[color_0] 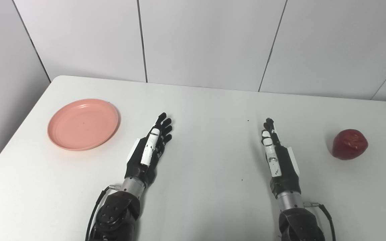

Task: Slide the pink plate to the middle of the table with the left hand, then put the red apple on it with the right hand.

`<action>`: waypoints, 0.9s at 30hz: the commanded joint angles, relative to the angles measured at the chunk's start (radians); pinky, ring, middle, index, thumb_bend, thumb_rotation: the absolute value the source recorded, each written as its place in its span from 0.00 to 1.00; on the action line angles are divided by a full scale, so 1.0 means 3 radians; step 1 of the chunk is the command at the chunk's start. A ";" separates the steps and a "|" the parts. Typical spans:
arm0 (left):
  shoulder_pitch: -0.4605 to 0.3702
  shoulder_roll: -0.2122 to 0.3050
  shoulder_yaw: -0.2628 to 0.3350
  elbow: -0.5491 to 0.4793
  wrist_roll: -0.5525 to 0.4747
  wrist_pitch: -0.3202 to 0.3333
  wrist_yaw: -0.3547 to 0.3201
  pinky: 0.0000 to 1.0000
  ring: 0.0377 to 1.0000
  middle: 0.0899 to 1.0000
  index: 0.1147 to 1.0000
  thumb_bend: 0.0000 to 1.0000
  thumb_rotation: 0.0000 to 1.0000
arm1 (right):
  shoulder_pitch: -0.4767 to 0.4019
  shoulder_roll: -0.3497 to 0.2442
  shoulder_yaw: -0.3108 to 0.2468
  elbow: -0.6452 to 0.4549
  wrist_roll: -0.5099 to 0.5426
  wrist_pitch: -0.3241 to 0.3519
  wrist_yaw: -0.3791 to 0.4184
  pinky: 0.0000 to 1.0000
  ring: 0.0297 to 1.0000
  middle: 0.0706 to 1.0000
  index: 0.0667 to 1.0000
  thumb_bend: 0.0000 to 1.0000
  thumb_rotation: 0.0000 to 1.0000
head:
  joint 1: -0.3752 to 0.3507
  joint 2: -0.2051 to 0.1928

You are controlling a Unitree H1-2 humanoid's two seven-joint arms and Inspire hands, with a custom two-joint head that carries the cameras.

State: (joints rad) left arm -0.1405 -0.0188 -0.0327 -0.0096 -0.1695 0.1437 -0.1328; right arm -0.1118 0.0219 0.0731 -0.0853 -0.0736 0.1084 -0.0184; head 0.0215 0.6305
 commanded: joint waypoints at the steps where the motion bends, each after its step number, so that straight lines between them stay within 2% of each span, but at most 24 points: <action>1: -0.0025 -0.0023 -0.0008 -0.0049 -0.0017 0.0008 -0.0003 0.98 0.97 0.97 0.96 0.41 1.00 | -0.0069 0.0017 -0.0001 -0.0067 0.0002 -0.0155 0.0001 1.00 1.00 1.00 1.00 0.25 1.00 | 0.0004 -0.0005; 19: -0.0028 -0.0012 -0.0019 -0.0019 -0.0005 -0.0002 -0.0021 0.98 0.98 0.97 0.96 0.41 1.00 | -0.0071 0.0013 -0.0007 -0.0040 0.0029 -0.0197 0.0015 1.00 1.00 1.00 1.00 0.25 1.00 | 0.0021 -0.0026; 27: -0.0017 -0.0073 -0.0050 0.0027 0.0027 -0.0023 0.0021 0.97 0.97 0.96 0.95 0.39 1.00 | -0.0051 -0.0025 -0.0039 -0.0009 0.0081 -0.0218 0.0044 1.00 1.00 1.00 1.00 0.23 1.00 | 0.0275 -0.0155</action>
State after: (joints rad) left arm -0.1406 -0.0231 -0.0392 -0.0063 -0.1678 0.1418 -0.1325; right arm -0.1118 0.0197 0.0666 -0.0761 -0.0583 0.1079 -0.0115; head 0.1028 0.5829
